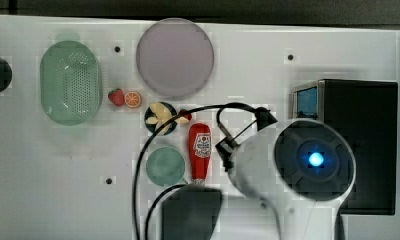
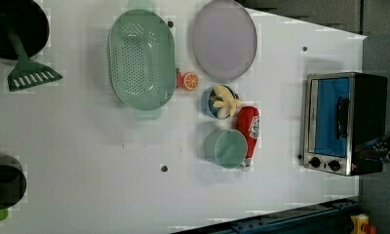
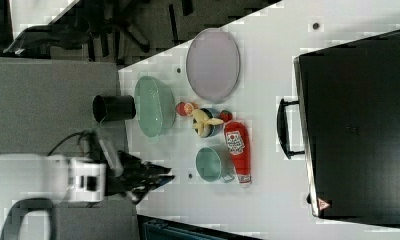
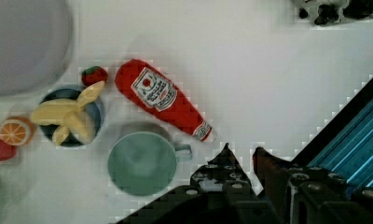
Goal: Flap open oven.
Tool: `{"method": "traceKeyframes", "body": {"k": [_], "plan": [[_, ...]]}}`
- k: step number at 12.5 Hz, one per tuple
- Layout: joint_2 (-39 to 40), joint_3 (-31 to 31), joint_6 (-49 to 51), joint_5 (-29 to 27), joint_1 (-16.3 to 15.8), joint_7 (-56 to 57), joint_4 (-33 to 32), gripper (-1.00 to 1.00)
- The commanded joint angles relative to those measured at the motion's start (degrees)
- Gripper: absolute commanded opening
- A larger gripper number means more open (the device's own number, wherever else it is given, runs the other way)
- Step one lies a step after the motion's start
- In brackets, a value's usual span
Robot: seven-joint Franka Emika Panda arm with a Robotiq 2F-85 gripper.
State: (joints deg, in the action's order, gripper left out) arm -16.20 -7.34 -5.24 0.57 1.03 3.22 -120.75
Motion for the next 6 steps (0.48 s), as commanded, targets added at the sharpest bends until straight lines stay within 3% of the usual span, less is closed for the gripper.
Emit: {"method": "traceKeyframes", "body": {"k": [1, 6], "plan": [[1.64, -3.65, -3.86, 0.89, 1.28, 13.34, -0.35, -0.65], [7.28, -8.92, -16.53, 9.21, 1.39, 38.99, -2.22, -0.65]]}}
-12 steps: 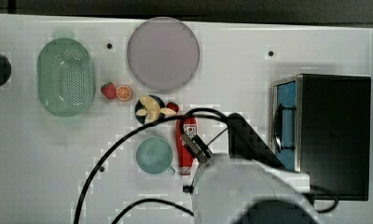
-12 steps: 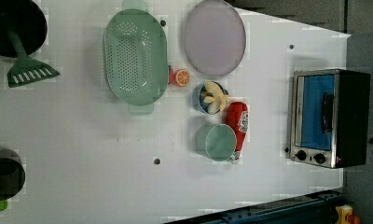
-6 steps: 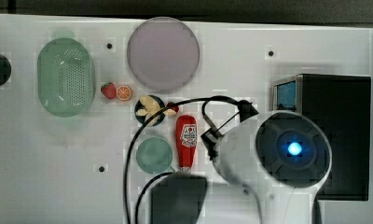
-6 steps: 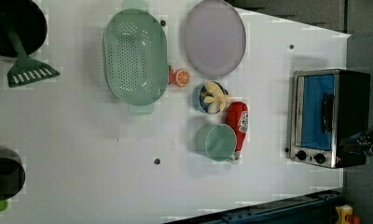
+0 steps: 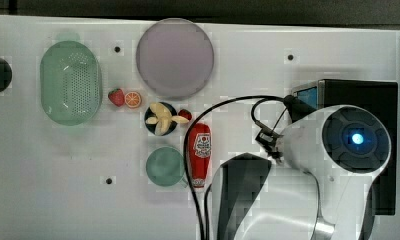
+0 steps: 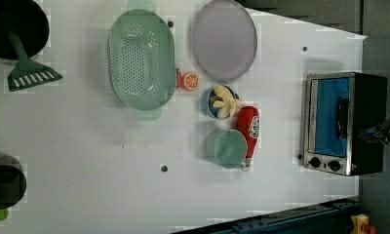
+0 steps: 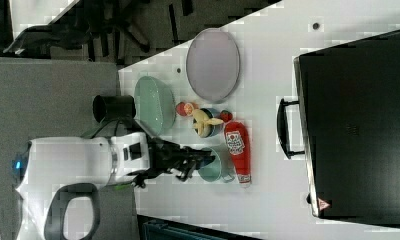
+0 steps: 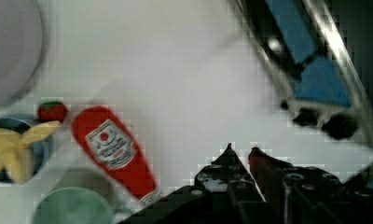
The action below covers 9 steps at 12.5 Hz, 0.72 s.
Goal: Flap open oven.
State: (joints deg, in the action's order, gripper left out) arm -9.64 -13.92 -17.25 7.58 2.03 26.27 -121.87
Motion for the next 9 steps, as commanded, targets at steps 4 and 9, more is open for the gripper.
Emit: {"method": "traceKeyframes", "body": {"k": [4, 9], "plan": [[4.62, -6.87, -16.41, 2.24, 0.75, 30.93, -3.21, -0.65], [10.61, -11.35, -22.75, 1.83, 0.91, 37.09, -4.09, -0.65]]}}
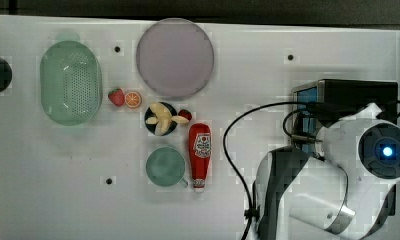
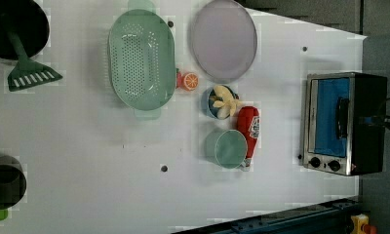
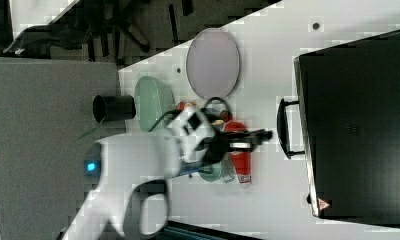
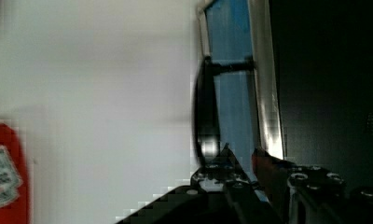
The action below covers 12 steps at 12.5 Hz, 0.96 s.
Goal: Flap open oven.
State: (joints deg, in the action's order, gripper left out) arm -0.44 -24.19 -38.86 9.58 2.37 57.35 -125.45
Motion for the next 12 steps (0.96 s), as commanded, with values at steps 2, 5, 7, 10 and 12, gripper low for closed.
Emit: {"method": "traceKeyframes", "body": {"k": [2, 5, 7, 10, 12], "plan": [[3.40, -1.48, -3.66, -0.17, 0.60, 6.01, -1.00, -0.65], [5.63, -1.29, -6.96, -0.27, 0.57, 5.98, -2.28, -0.65], [7.25, -1.10, -9.76, -0.26, 0.57, 6.01, -3.06, -0.65], [9.50, -0.68, -13.96, -0.24, 0.40, 5.98, -3.44, -0.65], [9.84, 0.35, -13.63, -0.22, -0.06, 5.52, -3.42, -0.65]]}}
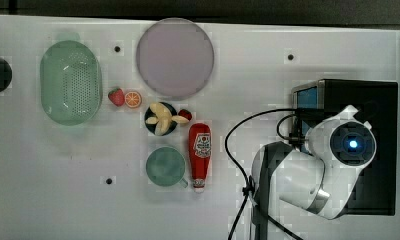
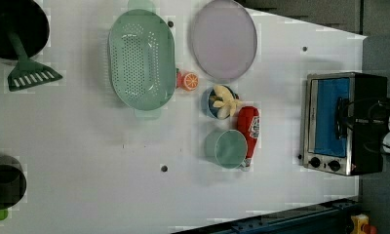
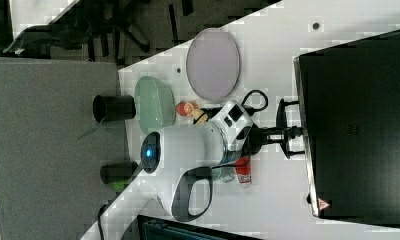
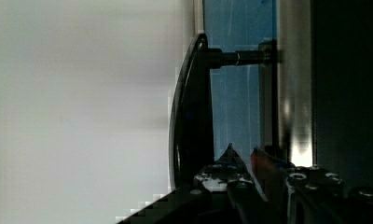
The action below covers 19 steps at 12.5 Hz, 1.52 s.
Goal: Flap open oven.
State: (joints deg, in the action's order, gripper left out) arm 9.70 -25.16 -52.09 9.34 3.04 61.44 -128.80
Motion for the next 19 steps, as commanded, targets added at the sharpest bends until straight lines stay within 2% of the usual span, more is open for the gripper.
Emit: {"method": "traceKeyframes", "body": {"k": [1, 4, 13, 14, 19], "plan": [[-0.25, 1.95, -0.20, 0.18, -1.12, 0.08, -0.08, -0.65], [-0.07, 4.07, 0.45, 3.68, -2.45, -5.03, -0.80, -0.65], [1.99, 11.11, 5.07, 30.06, -6.47, -36.13, -2.74, -0.65], [2.72, 11.56, 5.34, 31.61, -6.74, -38.50, -2.82, -0.65], [8.56, 13.83, 5.29, 31.77, -8.09, -42.93, -2.44, -0.65]]}}
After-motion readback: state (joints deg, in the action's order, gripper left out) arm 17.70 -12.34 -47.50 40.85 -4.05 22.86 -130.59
